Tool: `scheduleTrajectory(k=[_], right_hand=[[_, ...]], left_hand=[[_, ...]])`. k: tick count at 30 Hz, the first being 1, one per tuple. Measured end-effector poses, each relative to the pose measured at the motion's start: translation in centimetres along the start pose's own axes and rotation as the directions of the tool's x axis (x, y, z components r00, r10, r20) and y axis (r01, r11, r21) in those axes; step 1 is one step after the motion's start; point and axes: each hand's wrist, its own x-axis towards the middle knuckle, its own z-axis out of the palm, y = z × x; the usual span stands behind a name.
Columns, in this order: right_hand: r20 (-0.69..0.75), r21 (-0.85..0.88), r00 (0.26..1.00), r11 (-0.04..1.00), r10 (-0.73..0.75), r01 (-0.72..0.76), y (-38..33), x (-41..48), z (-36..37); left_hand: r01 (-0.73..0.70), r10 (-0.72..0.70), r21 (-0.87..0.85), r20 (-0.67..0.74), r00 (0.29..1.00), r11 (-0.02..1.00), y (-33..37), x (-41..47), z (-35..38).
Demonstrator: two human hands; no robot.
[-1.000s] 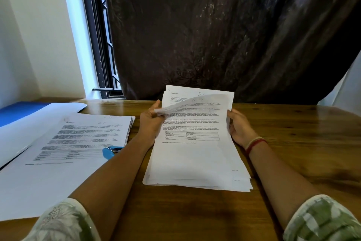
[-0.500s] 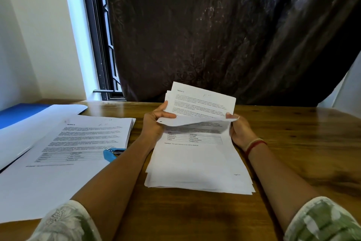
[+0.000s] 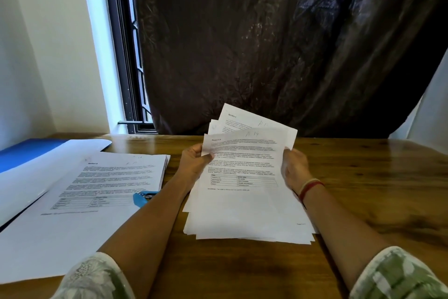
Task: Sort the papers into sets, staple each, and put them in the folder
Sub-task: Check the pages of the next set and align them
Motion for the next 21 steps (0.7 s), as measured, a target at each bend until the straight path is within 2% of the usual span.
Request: scheduleTrajectory(k=[3, 5, 8, 9, 11, 13, 14, 16, 17, 19, 21], right_hand=[[-0.069, 0.007, 0.996, 0.999, -0.051, 0.052, -0.3, -0.5, 0.2], [-0.141, 0.037, 0.982, 0.990, -0.130, 0.136, -0.9, -0.9, 0.0], [-0.285, 0.023, 0.917, 0.954, -0.281, 0.299, -2.2, -1.2, -1.2], [-0.294, -0.011, 0.906, 0.949, -0.305, 0.316, -2.7, -1.0, -1.9], [-0.219, -0.121, 0.937, 0.961, -0.271, 0.249, -3.4, -0.3, -3.3], [-0.003, -0.209, 0.993, 0.971, -0.122, 0.118, -3.7, 0.3, -4.6], [0.107, -0.246, 0.994, 0.967, -0.039, 0.064, -3.6, 0.5, -5.0], [0.171, -0.309, 0.985, 0.950, 0.010, 0.044, -3.8, 0.4, -5.4], [0.118, -0.348, 0.992, 0.934, -0.042, 0.081, -4.2, 0.4, -5.4], [-0.053, -0.464, 0.963, 0.861, -0.263, 0.209, -5.6, -0.1, -5.4], [-0.161, -0.562, 0.841, 0.748, -0.516, 0.352, -7.5, -1.0, -5.3]], left_hand=[[0.010, -0.010, 0.029, -0.002, 1.000, 1.000, 0.0, 0.0, -0.2], [0.003, -0.002, 0.022, -0.013, 1.000, 1.000, -0.1, 0.0, -0.2], [0.032, -0.030, 0.030, -0.044, 0.999, 0.999, 0.1, 0.0, -0.2], [0.042, -0.040, 0.040, -0.052, 0.998, 0.998, 0.1, 0.0, -0.3], [0.056, -0.053, 0.054, -0.068, 0.996, 0.997, 0.0, 0.0, -0.5], [0.070, -0.063, 0.077, -0.084, 0.994, 0.995, 0.1, 0.1, -0.6], [0.072, -0.064, 0.090, -0.091, 0.994, 0.993, 0.1, 0.1, -0.6], [0.078, -0.066, 0.117, -0.106, 0.992, 0.990, 0.3, 0.0, -0.4], [0.087, -0.072, 0.134, -0.112, 0.991, 0.987, 0.3, 0.1, -0.3], [0.106, -0.088, 0.152, -0.122, 0.989, 0.983, 0.2, 0.3, -0.3], [0.111, -0.089, 0.179, -0.125, 0.988, 0.978, 0.0, 0.6, -0.2]])
